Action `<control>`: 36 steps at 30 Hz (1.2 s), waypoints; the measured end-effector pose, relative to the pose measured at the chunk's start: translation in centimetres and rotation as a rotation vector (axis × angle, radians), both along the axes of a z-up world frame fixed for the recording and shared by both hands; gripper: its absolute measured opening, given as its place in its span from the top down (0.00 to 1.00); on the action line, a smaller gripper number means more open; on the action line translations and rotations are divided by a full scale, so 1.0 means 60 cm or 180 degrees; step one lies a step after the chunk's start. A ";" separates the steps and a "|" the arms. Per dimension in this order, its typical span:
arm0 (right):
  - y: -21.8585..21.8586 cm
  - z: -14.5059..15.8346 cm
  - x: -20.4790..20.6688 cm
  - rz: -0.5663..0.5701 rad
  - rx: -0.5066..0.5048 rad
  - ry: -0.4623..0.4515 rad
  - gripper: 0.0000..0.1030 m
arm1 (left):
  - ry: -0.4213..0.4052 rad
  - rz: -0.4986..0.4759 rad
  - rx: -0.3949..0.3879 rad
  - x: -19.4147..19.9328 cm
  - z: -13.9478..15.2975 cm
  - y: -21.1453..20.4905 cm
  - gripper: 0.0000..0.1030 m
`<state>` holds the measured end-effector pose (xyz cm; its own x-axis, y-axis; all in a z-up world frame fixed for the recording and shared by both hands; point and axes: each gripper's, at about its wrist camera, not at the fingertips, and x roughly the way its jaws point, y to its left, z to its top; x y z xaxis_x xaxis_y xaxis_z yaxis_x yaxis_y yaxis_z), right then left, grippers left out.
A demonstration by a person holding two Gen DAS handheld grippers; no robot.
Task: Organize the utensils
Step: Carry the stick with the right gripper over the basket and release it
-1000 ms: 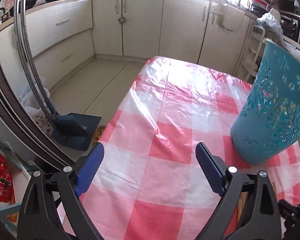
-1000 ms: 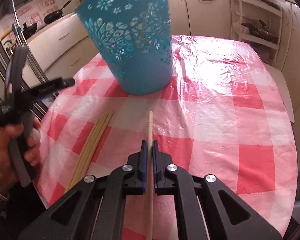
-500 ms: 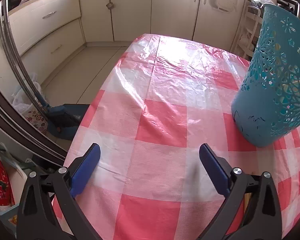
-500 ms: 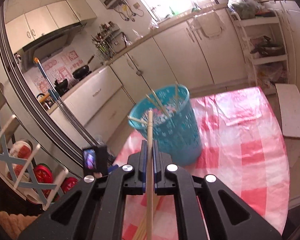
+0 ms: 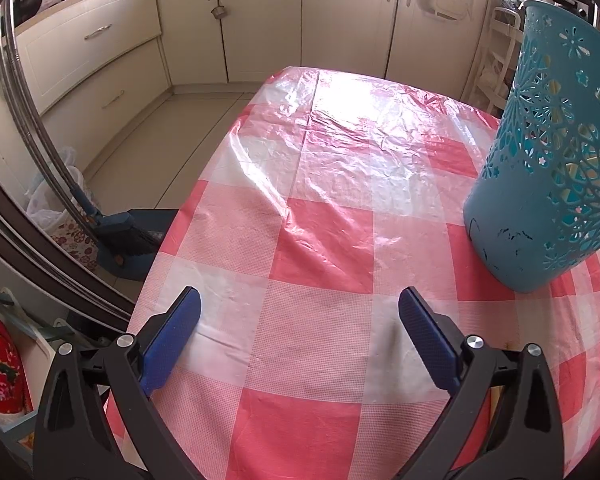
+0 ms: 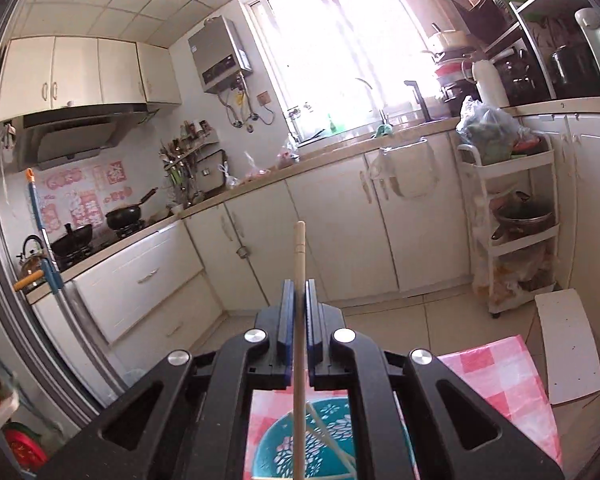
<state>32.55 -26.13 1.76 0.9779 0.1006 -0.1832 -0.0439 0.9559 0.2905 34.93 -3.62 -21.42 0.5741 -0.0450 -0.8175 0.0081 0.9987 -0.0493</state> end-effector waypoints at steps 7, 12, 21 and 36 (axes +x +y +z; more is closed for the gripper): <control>-0.008 -0.048 0.046 -0.0155 -0.0156 0.0239 0.94 | -0.0002 -0.0043 -0.0009 -0.001 0.000 -0.002 0.08; 0.000 -0.065 0.037 -0.0084 -0.0261 0.0345 0.93 | 0.0000 -0.0044 -0.0001 -0.001 0.000 -0.003 0.08; -0.006 -0.067 -0.066 -0.0094 -0.0367 0.0249 0.77 | 0.0003 -0.0047 0.0006 0.000 -0.001 -0.003 0.08; -0.116 -0.269 -0.137 -0.0967 -0.0732 0.1178 0.42 | 0.0006 -0.0023 0.0024 -0.001 -0.001 -0.001 0.08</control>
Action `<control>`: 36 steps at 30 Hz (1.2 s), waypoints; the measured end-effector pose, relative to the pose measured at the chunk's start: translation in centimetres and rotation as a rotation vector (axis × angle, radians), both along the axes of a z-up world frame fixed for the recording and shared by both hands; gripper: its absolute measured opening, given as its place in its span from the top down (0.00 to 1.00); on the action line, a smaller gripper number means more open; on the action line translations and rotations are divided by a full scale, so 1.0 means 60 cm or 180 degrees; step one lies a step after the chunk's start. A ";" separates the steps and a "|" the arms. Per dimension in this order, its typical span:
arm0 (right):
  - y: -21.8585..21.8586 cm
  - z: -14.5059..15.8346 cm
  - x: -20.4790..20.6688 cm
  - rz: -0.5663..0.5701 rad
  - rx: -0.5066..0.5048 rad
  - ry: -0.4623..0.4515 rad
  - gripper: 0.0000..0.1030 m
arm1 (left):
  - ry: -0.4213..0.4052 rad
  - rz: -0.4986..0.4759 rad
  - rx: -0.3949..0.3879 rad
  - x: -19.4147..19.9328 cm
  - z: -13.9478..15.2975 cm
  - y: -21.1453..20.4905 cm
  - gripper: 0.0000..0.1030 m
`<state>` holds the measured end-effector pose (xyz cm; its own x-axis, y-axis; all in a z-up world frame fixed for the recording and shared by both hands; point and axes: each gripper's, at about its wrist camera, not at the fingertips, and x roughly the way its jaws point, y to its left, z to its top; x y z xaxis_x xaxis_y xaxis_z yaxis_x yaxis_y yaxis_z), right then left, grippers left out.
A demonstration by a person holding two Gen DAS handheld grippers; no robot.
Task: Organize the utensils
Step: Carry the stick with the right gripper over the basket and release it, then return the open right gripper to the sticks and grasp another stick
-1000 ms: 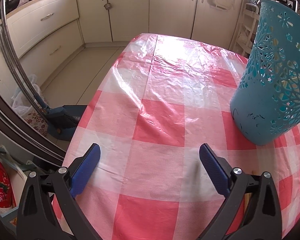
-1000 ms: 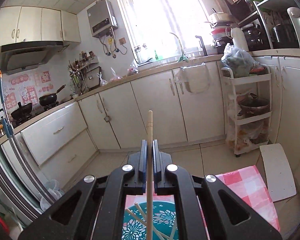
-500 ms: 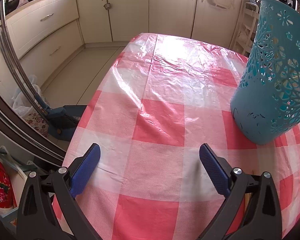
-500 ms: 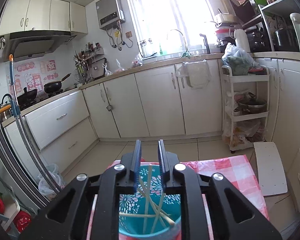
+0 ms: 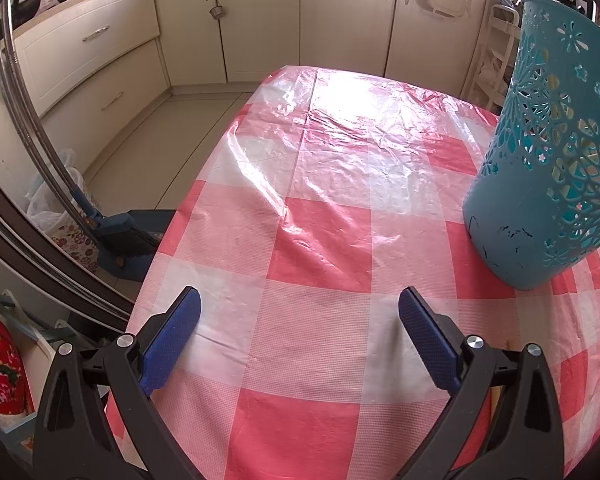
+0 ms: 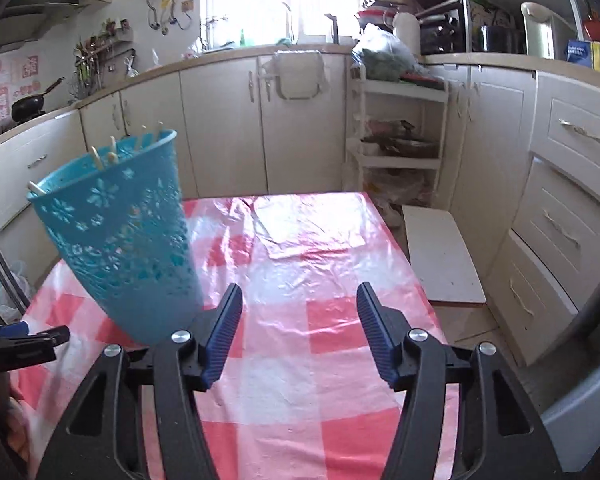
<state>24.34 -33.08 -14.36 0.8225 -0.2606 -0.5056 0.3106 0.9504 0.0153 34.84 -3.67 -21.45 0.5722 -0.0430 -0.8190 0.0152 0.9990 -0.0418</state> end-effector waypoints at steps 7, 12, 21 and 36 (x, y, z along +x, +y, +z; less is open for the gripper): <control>-0.013 -0.020 0.016 -0.0091 0.0029 0.0238 0.26 | 0.0008 0.0007 0.0022 0.001 0.000 -0.004 0.07; -0.006 -0.027 0.014 -0.0093 -0.0027 0.0287 0.23 | 0.0009 0.0006 0.0026 0.001 0.000 -0.004 0.07; 0.004 -0.025 0.009 -0.0100 -0.0100 0.0243 0.19 | 0.0009 0.0006 0.0027 0.002 0.000 -0.004 0.07; 0.029 -0.021 0.007 -0.0030 -0.0299 0.0210 0.16 | 0.0024 -0.0035 0.0130 -0.001 0.000 -0.014 0.07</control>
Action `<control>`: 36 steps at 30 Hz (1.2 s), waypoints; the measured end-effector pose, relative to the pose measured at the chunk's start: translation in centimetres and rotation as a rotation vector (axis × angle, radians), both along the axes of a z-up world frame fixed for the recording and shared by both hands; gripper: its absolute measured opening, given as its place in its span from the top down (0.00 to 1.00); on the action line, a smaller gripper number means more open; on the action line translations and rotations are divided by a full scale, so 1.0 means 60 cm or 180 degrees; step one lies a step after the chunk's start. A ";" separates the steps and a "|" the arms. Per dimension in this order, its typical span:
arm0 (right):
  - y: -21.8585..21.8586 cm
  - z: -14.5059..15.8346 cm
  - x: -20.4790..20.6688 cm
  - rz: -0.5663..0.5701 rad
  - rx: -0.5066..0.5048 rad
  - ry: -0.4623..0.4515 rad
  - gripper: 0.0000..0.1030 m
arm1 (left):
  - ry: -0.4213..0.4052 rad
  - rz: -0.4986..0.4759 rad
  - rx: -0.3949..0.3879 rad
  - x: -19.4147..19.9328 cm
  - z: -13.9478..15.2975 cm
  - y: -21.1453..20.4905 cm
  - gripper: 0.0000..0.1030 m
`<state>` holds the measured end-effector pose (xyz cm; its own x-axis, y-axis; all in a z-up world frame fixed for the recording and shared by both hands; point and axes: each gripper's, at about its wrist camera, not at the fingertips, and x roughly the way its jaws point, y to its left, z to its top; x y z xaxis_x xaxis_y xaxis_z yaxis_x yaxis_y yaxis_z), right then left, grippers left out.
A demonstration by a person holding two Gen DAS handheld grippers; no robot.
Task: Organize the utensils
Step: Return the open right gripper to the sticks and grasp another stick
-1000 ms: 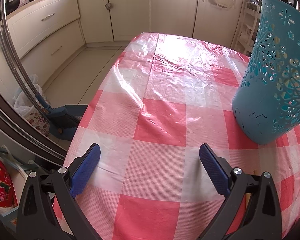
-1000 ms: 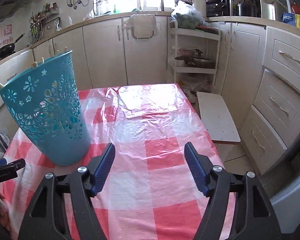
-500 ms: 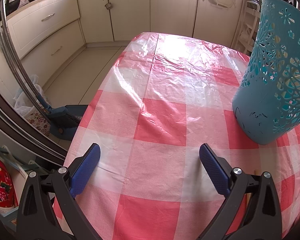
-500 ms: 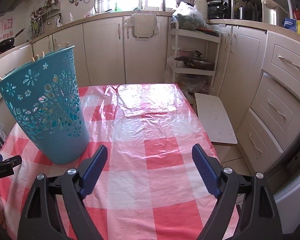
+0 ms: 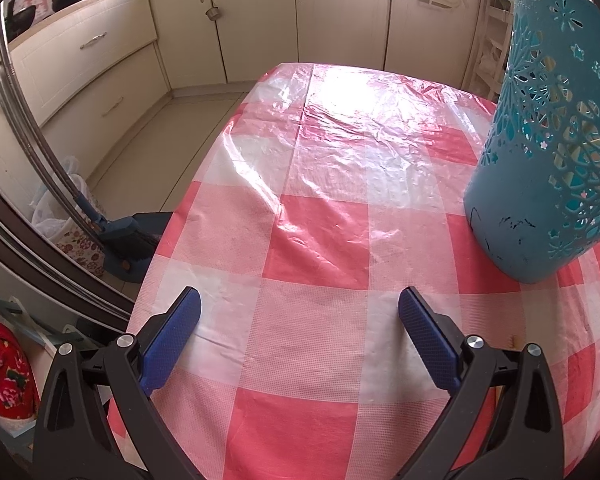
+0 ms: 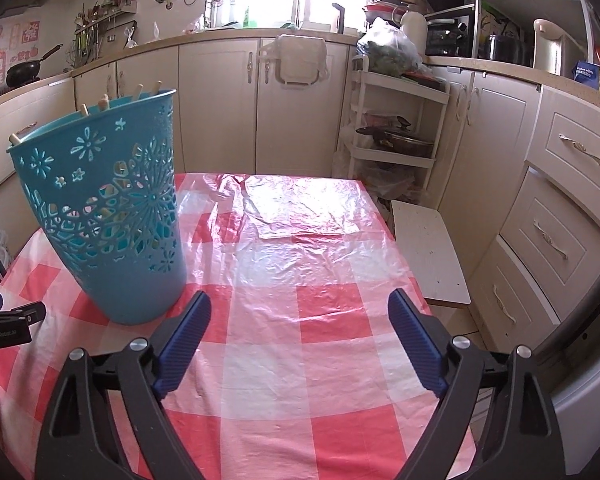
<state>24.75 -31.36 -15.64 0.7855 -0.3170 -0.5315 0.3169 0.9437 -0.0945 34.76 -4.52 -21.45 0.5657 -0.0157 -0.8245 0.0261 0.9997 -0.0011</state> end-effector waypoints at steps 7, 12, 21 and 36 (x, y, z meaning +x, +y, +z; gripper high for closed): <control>0.015 -0.004 -0.009 0.0213 0.0140 0.0071 0.16 | 0.0005 0.0000 -0.0013 0.002 -0.001 0.001 0.07; 0.071 -0.036 -0.026 0.0757 0.0525 0.0474 0.34 | 0.0005 -0.0003 -0.0013 0.002 -0.001 0.002 0.07; 0.139 -0.065 -0.013 0.1156 0.0705 0.0882 0.67 | -0.0002 0.0002 -0.0033 0.002 -0.001 0.005 0.08; 0.175 -0.064 0.007 0.1213 0.0881 0.0949 0.68 | -0.0009 0.0002 -0.0069 0.004 -0.002 0.005 0.08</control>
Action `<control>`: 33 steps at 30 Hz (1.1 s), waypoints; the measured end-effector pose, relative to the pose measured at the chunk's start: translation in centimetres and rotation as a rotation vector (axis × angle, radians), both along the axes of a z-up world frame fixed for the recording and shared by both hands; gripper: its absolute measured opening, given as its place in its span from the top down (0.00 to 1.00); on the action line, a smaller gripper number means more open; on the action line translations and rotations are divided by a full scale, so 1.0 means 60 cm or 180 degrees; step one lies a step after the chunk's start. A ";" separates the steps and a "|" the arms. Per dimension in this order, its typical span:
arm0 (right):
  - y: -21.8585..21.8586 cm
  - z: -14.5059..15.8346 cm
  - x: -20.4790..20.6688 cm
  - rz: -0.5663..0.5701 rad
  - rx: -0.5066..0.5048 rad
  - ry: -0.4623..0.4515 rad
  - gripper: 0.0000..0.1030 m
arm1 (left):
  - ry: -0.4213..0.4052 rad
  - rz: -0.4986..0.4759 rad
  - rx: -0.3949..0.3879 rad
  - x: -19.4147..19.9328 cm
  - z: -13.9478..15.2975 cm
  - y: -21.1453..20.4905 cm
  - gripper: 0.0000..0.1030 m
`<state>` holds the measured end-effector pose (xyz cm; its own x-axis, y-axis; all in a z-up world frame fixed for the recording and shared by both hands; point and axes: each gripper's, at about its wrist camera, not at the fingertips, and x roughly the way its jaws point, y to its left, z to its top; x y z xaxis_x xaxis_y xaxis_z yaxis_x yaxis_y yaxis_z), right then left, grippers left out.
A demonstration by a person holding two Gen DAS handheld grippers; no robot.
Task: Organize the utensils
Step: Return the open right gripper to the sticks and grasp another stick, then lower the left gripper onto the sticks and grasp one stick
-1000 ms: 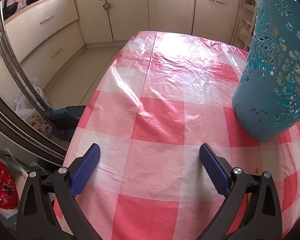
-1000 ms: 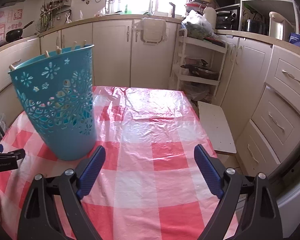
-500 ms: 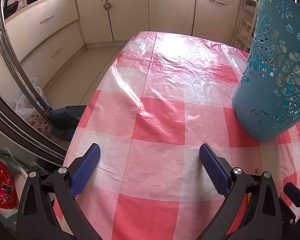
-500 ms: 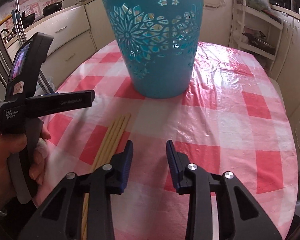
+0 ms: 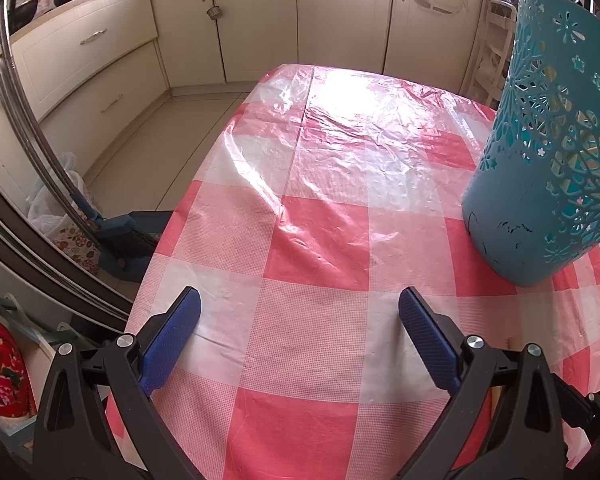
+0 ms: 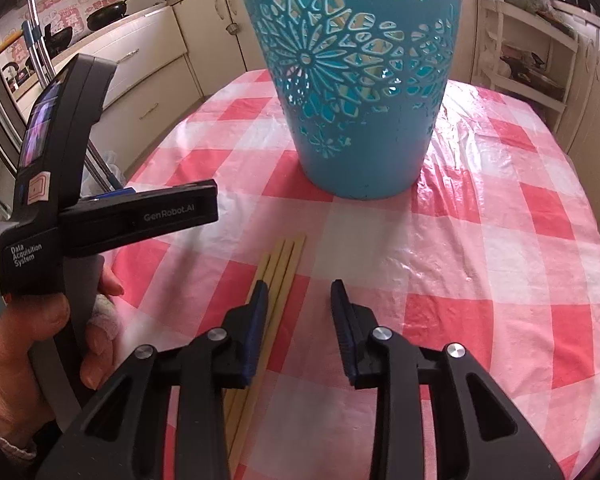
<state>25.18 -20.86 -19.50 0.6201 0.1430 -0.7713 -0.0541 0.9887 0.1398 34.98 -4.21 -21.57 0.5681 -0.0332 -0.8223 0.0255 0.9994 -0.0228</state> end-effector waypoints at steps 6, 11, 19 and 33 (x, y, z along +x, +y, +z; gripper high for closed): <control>-0.007 -0.001 -0.001 -0.0053 0.0016 -0.0001 0.68 | 0.0001 -0.0004 0.0004 0.000 0.000 0.000 0.08; -0.003 -0.002 0.002 -0.0036 -0.0098 -0.0007 0.68 | 0.0003 -0.0006 0.0012 0.000 0.000 -0.001 0.08; -0.006 -0.005 -0.010 0.0133 -0.0414 -0.0005 0.89 | 0.0003 -0.0007 0.0011 0.000 0.000 0.000 0.08; -0.092 -0.008 -0.022 -0.0048 -0.0262 -0.0155 0.93 | -0.0149 -0.0699 0.0079 -0.104 0.023 -0.058 0.08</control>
<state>23.85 -26.40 -19.95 0.6587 0.0707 -0.7491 -0.0438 0.9975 0.0555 28.73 -7.67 -20.18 0.5871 -0.1403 -0.7973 0.2429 0.9700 0.0082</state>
